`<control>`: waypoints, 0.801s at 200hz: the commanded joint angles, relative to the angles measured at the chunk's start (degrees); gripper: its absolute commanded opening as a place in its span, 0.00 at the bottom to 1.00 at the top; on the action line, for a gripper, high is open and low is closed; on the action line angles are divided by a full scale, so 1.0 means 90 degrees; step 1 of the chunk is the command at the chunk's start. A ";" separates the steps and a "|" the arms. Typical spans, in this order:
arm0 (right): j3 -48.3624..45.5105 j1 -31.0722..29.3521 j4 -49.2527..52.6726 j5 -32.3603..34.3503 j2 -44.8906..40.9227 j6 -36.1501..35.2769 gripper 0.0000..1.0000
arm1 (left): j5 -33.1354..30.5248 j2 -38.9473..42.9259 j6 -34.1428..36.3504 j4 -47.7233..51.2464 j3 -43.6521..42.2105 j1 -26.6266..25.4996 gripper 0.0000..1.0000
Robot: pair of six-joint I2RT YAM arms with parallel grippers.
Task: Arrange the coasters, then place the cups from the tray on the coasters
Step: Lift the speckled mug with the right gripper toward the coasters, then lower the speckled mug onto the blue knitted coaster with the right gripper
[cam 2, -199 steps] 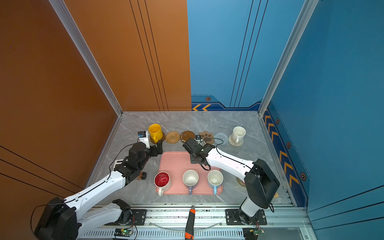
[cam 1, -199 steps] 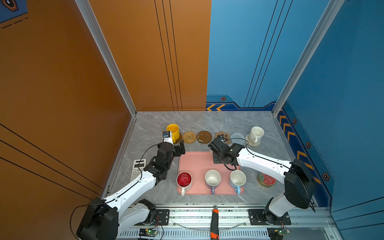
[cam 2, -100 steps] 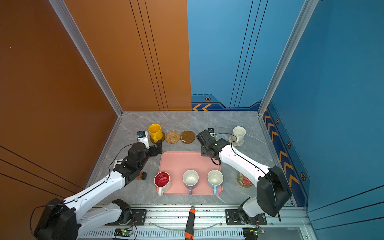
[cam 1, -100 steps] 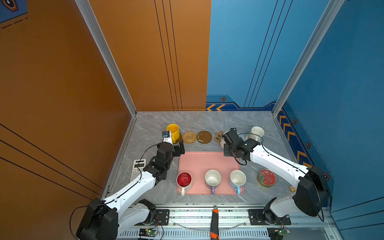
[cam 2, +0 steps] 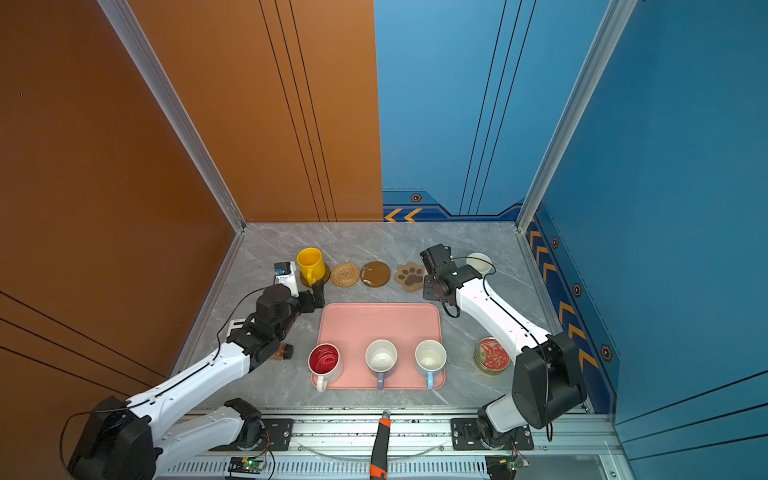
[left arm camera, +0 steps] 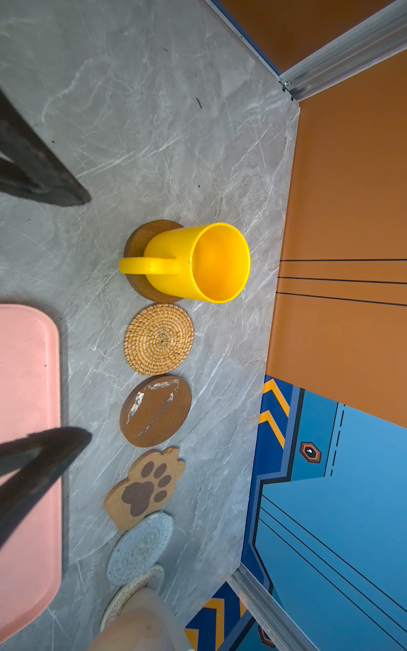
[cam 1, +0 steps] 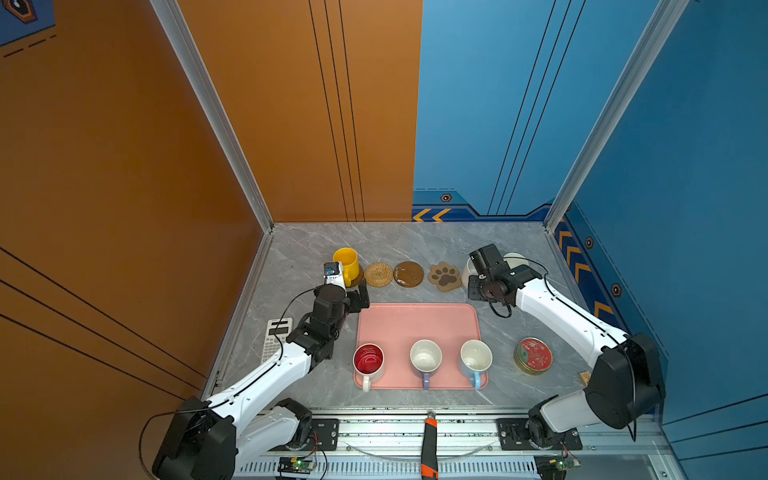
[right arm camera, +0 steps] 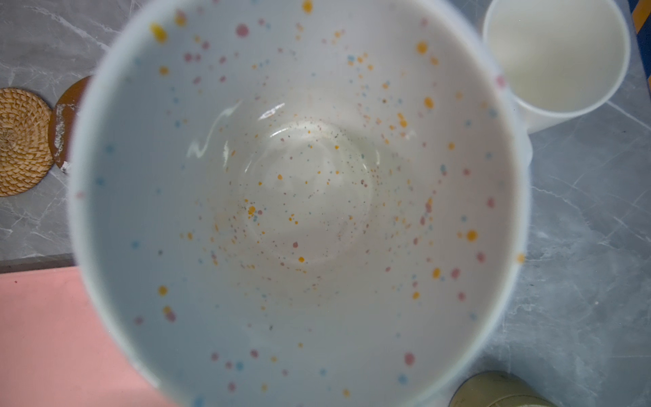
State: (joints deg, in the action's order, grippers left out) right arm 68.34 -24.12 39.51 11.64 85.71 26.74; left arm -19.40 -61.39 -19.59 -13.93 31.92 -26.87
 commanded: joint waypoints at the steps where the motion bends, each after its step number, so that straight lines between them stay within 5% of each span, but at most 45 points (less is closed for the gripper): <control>1: 0.0478 0.0209 -0.0206 -0.0158 0.0221 -0.0327 0.00 | 0.0067 0.0071 -0.0083 0.0003 -0.0070 0.0071 0.98; 160: 0.1556 0.0906 -0.0027 -0.0288 0.1853 -0.0847 0.00 | 0.0009 0.0024 -0.0084 0.0068 -0.0017 0.0076 0.98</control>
State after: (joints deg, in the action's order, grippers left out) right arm 79.29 -16.51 40.86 8.03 102.04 20.45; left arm -19.42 -61.39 -19.99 -13.91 31.92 -26.72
